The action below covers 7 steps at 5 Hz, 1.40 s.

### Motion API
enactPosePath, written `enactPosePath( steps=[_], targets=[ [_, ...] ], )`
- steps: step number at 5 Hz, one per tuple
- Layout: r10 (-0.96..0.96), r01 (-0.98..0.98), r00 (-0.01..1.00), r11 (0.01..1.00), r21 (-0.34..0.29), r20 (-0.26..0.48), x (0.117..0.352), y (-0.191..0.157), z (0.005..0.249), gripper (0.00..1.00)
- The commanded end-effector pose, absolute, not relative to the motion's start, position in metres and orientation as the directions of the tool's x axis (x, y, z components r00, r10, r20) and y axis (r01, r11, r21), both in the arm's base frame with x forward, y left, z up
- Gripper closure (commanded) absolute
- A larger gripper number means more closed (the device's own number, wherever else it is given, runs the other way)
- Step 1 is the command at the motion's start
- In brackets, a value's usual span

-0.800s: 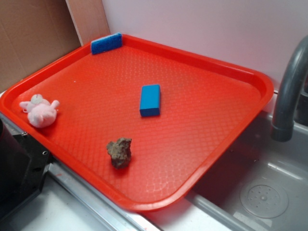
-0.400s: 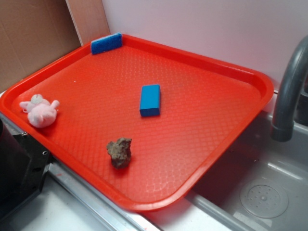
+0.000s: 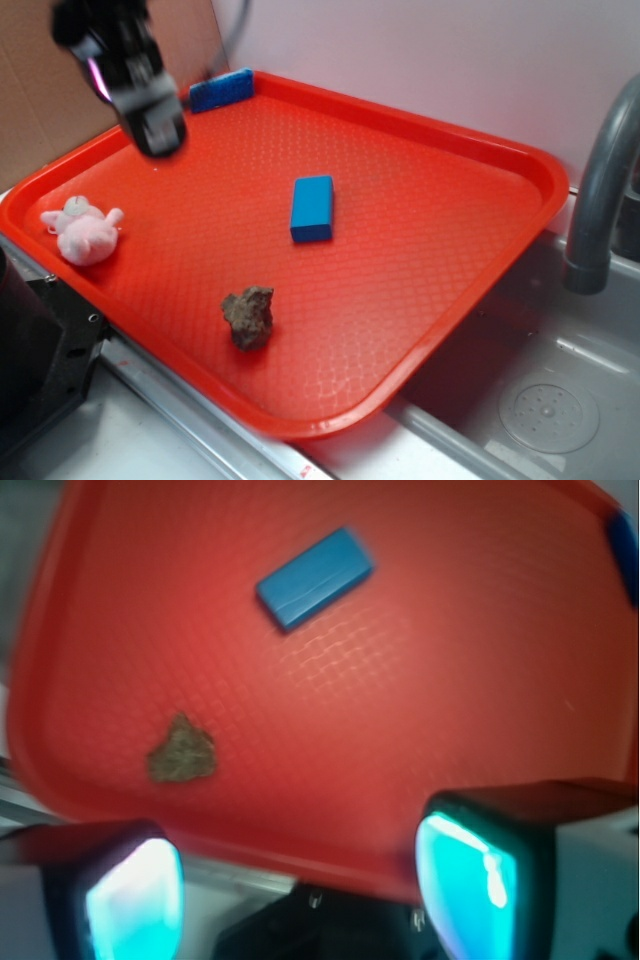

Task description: Grab the rock.

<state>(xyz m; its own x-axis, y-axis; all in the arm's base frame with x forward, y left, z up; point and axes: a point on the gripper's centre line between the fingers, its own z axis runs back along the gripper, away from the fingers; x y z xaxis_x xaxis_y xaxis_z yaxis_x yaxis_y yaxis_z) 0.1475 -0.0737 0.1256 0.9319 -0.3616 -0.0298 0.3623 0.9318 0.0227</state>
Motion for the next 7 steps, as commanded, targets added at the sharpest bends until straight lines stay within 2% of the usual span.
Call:
enactPosePath(
  steps=[1, 2, 3, 4, 5, 6, 7],
  targets=[
    [-0.607, 0.607, 0.794, 0.794, 0.023, 0.013, 0.119, -0.101, 0.066, 0.0],
    [-0.614, 0.614, 0.788, 0.789, 0.014, 0.047, 0.11, -0.114, 0.058, 0.0],
    [-0.599, 0.601, 0.795, 0.799, 0.001, 0.096, 0.111, -0.125, 0.056, 0.0],
    [-0.586, 0.588, 0.806, 0.809, 0.006, 0.08, 0.11, -0.127, 0.051, 0.0],
    [-0.587, 0.587, 0.809, 0.809, 0.009, 0.037, 0.107, -0.124, 0.034, 0.0],
    [-0.543, 0.543, 0.84, 0.84, -0.006, -0.004, 0.099, -0.12, 0.029, 0.0],
    [-0.484, 0.484, 0.875, 0.875, 0.004, -0.01, 0.096, -0.12, 0.032, 0.03]
  ],
)
